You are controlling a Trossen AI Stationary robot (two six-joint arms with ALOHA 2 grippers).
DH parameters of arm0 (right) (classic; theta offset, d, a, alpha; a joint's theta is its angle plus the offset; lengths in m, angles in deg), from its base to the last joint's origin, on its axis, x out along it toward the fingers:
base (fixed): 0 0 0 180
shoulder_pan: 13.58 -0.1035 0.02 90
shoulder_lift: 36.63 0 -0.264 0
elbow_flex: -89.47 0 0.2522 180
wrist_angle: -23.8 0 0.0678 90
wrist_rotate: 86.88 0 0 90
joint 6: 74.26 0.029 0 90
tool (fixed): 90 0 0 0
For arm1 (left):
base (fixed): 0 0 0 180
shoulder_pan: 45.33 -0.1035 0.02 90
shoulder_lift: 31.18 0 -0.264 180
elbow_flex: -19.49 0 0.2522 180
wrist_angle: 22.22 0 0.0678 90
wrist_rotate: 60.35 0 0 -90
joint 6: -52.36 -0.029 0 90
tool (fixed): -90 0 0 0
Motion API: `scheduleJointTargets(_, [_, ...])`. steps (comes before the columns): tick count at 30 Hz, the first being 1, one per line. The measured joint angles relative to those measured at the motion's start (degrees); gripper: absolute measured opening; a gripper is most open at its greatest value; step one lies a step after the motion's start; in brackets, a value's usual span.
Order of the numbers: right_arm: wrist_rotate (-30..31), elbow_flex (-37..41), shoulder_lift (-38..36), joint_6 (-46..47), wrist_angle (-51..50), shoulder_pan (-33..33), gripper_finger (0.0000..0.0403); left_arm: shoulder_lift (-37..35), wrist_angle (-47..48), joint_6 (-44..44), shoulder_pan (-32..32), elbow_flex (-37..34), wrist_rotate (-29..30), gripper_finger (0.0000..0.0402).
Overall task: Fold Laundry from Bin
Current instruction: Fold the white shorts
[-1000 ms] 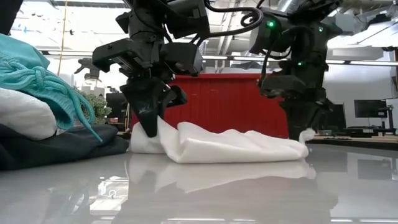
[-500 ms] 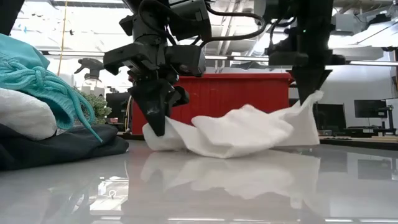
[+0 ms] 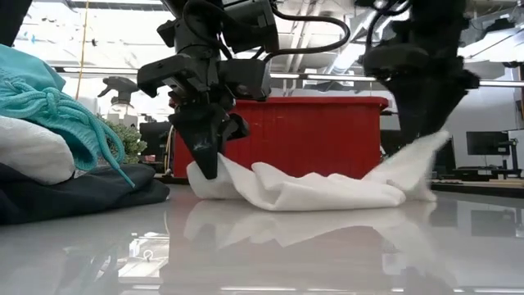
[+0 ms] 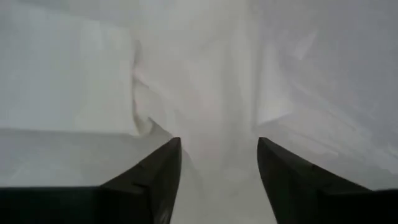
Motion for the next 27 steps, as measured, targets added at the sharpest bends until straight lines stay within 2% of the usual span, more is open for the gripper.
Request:
scheduleJointTargets(5, [8.5,0.0,0.0,3.8,-11.2,-5.0,0.0246,0.0,3.8,3.7,-0.4,0.0,-0.3,0.0018])
scheduleJointTargets(7, [9.7,0.1,0.0,4.4,-15.5,-7.2,0.0244,0.0,4.2,4.7,-0.5,0.0,-0.4,0.0018])
scheduleJointTargets(9, [9.8,1.3,-0.2,4.1,-15.4,-9.1,0.0242,0.0,3.6,4.7,-0.5,0.0,-0.4,0.0018])
scheduleJointTargets(11, [9.3,3.4,-0.8,4.0,-11.2,-10.1,0.0237,0.0,1.9,4.7,-0.5,0.0,-0.4,0.0018])
scheduleJointTargets(17, [8.7,11.2,-0.7,1.3,12.8,-8.7,0.0204,0.0,-1.3,8.4,-0.6,0.0,-0.4,0.0018])
scheduleJointTargets(22, [15.0,14.8,-0.7,3.8,14.3,-6.6,0.0174,0.0,-1.3,10.7,-0.6,0.0,-0.4,0.0018])
scheduleJointTargets(24, [15.2,16.1,-0.7,3.7,14.0,-5.6,0.0164,0.0,-1.3,11.2,-0.6,0.0,-0.4,0.0018])
scheduleJointTargets(27, [11.9,18.5,-0.7,1.4,17.6,-4.5,0.0152,0.0,-1.3,12.6,-0.6,0.0,-0.4,0.0018])
